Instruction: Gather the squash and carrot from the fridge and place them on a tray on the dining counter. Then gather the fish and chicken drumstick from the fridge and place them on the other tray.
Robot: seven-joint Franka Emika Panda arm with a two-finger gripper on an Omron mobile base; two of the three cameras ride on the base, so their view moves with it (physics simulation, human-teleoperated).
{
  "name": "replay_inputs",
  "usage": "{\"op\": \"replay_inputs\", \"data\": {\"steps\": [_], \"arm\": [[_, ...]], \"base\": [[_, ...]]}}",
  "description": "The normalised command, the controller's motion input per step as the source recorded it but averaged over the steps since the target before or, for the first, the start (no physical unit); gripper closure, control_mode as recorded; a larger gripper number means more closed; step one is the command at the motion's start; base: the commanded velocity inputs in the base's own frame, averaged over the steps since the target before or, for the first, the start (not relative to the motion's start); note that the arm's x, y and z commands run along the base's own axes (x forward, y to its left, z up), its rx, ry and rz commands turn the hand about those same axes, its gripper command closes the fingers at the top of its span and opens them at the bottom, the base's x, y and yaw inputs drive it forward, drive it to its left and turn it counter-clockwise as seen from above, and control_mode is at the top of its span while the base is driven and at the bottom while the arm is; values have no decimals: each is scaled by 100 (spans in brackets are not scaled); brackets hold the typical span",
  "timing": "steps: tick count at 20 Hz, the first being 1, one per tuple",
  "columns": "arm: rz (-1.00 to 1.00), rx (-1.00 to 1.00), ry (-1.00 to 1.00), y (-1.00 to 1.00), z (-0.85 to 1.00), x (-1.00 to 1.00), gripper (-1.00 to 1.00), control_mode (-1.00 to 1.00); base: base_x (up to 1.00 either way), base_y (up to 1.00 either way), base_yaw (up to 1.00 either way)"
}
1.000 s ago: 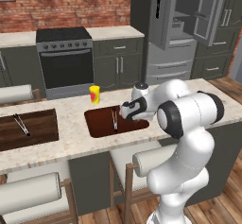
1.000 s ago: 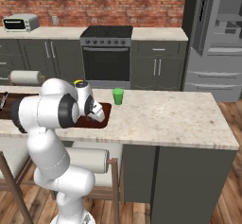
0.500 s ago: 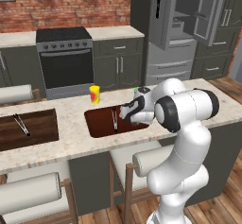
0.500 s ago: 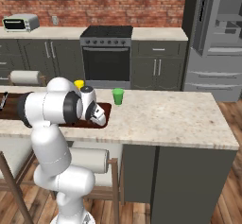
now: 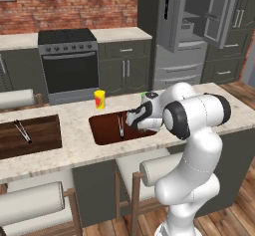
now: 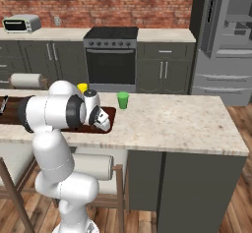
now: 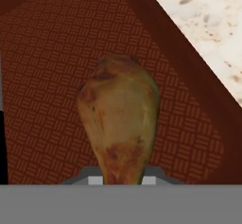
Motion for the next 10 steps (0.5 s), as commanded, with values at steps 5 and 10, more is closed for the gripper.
{"op": "replay_inputs", "data": {"steps": [5,10], "arm": [[0,0,0,0,0,0,-100,-100],[0,0,0,0,0,0,-100,-100]], "base": [[0,0,0],[0,0,0]]}}
